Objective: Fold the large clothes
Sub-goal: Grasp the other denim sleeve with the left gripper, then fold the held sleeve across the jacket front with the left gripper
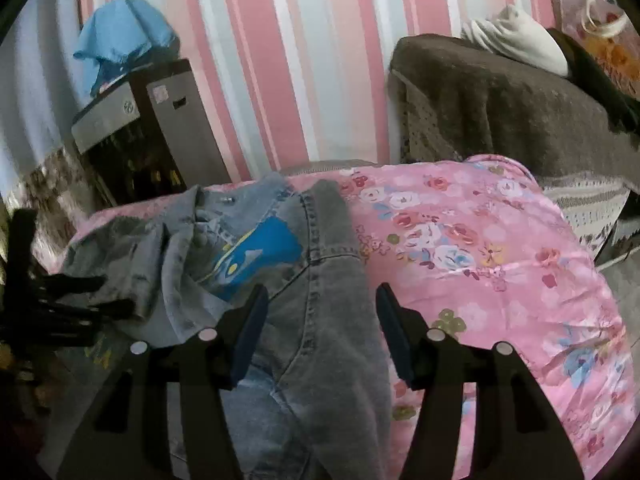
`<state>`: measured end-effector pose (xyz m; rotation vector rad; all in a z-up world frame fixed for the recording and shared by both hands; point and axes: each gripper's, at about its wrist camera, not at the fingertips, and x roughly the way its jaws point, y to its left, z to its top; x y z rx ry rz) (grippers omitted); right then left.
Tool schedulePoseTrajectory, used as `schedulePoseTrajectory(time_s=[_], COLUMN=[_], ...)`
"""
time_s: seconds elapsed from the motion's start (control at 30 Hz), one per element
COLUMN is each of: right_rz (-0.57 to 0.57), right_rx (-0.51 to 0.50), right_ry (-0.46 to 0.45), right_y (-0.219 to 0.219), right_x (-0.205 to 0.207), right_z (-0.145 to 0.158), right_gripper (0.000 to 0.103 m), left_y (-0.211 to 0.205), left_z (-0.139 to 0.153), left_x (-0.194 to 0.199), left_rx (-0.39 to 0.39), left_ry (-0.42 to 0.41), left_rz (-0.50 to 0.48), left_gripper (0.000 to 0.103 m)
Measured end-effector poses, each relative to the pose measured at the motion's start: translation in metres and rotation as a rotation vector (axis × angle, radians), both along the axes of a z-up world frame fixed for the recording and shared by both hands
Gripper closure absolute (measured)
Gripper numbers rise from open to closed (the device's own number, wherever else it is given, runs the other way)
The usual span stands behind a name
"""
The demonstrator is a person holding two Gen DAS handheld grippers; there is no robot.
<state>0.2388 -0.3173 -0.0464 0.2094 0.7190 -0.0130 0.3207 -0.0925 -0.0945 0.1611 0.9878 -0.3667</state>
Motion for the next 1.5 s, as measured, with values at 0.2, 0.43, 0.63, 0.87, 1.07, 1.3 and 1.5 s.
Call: schedulePoseTrajectory(time_s=[0.2,0.43,0.63,0.87,1.07,1.3,1.5], right_rz=[0.001,0.054,0.113,0.102,0.083,0.097,0.089], right_rx=[0.018,0.016,0.011,-0.095,-0.085,-0.067,-0.012], right_ry=[0.012,0.012,0.143,0.189,0.133,0.142,0.194], right_y=[0.004,0.013,0.015,0.002,0.002,0.007,0.006], right_x=[0.000,-0.003,-0.003,-0.005,0.003,0.016,0.016], right_z=[-0.001,0.010,-0.001,0.012,0.023,0.003,-0.030], right_gripper=[0.046,0.046,0.046,0.045,0.036,0.036,0.036], left_y=[0.021,0.099,0.153,0.196,0.205,0.135,0.094], left_z=[0.020,0.101,0.044,0.020,0.044,0.027,0.016], left_x=[0.003,-0.050,-0.104,-0.130,-0.091,-0.077,-0.062], left_rx=[-0.031,0.014,0.075,0.009,-0.232,-0.117,-0.035], left_ry=[-0.003,-0.288,-0.124,-0.124,-0.090,-0.068,-0.047], left_rz=[-0.099,-0.299,-0.491,-0.381,-0.143,-0.176,-0.197], left_gripper=[0.085,0.099,0.094,0.046,0.025,0.049,0.099])
